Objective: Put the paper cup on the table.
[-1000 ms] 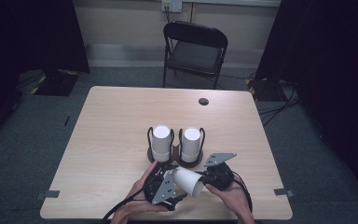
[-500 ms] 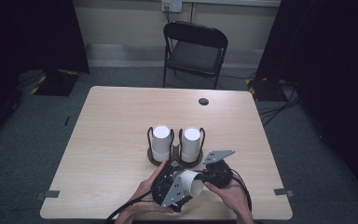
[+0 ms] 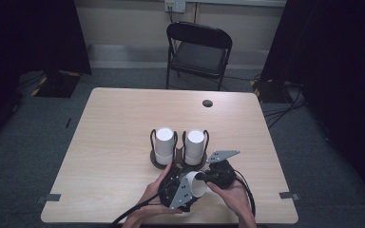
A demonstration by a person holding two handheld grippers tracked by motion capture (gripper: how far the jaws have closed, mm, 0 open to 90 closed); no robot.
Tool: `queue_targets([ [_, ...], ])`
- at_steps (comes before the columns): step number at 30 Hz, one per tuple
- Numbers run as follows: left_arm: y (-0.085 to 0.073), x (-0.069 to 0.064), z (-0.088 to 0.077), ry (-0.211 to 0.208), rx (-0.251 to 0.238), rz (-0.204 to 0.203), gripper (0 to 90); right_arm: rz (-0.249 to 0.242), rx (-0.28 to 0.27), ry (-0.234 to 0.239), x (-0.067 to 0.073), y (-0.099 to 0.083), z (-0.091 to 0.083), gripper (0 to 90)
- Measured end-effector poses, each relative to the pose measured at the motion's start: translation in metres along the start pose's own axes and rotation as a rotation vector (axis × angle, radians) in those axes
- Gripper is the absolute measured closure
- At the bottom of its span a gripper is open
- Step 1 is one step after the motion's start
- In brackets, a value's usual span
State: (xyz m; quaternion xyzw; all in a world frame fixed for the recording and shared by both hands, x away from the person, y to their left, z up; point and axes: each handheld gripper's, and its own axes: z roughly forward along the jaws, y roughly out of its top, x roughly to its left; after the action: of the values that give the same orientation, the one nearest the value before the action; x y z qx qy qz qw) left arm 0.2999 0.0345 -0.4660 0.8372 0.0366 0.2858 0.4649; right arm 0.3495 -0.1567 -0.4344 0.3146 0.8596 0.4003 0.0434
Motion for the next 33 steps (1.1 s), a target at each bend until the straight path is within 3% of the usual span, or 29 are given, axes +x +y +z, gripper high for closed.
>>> queue_targets([
  [9,0.0013,-0.0014,-0.0003,0.017,-0.006,0.021,16.5,0.025,0.01,0.014,0.0004,0.0014,0.0023,89.1],
  [18,0.0022,0.0006,0.0,0.028,-0.032,-0.01,15.5,0.03,0.026,0.0,0.0013,0.003,0.0034,88.6],
  [33,0.0,0.0046,-0.0019,-0.014,-0.047,-0.052,21.5,0.041,0.038,-0.012,0.0015,0.0037,0.0039,87.4],
])
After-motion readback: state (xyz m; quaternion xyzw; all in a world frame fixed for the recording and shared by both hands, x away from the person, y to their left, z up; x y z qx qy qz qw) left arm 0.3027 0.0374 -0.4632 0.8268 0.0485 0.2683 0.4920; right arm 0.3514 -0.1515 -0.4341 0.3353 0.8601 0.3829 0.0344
